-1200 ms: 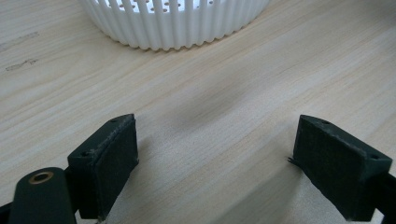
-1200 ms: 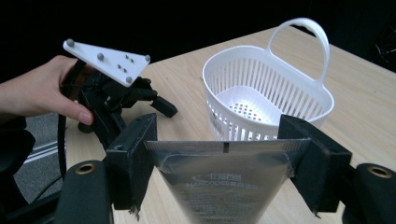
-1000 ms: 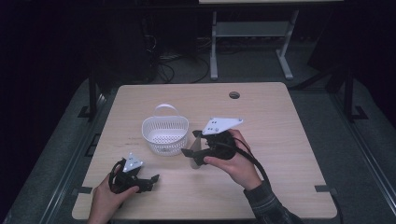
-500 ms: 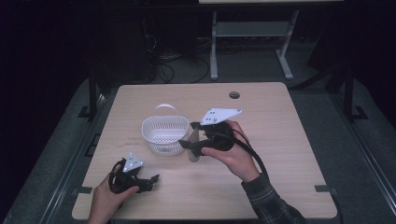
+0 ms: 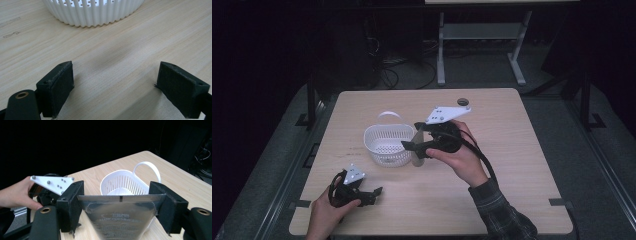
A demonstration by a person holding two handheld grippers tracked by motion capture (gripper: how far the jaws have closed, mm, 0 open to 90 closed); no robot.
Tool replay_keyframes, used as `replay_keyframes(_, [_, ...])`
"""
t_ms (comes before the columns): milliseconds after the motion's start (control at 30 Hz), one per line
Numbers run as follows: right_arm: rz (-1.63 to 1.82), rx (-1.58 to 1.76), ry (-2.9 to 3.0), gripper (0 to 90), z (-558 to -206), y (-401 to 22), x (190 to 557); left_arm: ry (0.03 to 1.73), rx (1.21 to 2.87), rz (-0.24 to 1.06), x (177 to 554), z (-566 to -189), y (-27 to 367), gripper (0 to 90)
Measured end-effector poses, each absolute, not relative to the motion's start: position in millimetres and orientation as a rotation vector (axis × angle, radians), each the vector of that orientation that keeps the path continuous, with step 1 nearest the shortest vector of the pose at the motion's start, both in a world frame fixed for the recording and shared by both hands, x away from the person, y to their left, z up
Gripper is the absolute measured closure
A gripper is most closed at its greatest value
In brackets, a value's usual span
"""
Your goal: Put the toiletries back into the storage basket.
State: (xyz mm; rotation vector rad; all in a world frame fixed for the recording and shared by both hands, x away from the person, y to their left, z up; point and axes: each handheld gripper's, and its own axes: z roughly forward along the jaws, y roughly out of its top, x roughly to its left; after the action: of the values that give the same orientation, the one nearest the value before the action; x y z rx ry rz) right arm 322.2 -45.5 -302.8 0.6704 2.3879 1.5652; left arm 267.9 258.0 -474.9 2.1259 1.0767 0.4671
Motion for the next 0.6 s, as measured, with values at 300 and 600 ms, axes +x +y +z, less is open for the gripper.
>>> replay_keyframes(300, [1.584,0.684,2.367,29.6,-296.4,-43.5,328.9,1.079,2.125,0.467,267.7,-474.9,257.9,12.8])
replay_keyframes(600, [1.592,0.700,2.341,29.6,-290.5,-42.0,337.1,1.079,2.123,0.463,267.7,-475.0,257.9,12.8])
